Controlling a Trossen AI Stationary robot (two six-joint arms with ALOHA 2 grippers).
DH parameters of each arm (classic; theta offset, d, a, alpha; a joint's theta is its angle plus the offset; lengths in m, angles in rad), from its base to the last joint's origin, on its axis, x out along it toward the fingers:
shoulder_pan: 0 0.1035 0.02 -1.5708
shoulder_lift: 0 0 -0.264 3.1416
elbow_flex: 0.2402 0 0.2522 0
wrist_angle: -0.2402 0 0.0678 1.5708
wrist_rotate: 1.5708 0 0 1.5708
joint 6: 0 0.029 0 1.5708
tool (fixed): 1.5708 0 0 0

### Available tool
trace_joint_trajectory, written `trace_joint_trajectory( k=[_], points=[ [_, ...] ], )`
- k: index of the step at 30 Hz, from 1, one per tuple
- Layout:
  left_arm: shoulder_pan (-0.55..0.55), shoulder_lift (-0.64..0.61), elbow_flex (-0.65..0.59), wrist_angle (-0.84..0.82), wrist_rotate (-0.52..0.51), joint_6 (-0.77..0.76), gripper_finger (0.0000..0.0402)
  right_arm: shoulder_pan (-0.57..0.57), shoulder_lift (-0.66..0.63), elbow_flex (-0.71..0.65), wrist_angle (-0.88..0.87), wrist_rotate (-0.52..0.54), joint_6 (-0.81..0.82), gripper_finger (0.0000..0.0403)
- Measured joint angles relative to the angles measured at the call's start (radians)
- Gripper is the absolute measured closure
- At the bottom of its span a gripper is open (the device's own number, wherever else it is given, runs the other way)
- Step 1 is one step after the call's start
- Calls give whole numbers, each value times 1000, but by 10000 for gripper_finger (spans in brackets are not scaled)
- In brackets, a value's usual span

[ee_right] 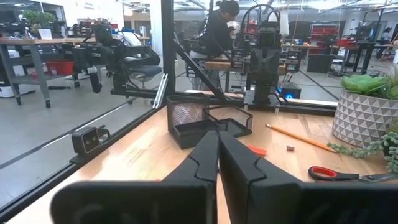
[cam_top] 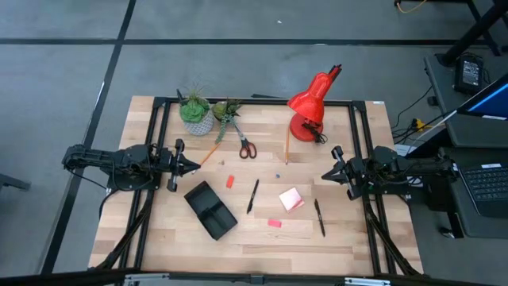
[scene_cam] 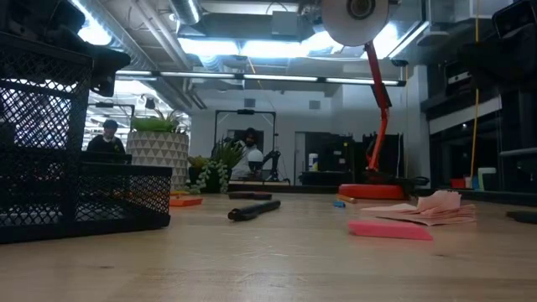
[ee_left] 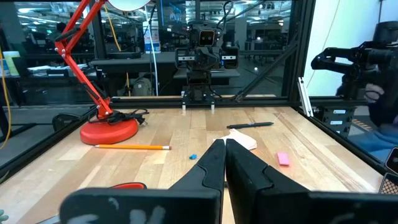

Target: Pick and place office supplies into organizer

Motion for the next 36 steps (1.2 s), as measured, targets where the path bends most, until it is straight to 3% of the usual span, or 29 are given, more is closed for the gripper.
trace_joint_trajectory(
  k=[29, 36],
  points=[
    [0, 0, 0, 0, 0, 0, 395, 0, 0, 0, 0, 2, -53, 385],
    [1, 0, 0, 2, -14, 85, 395, 0, 0, 0, 1, 2, -84, 385]
  ],
)
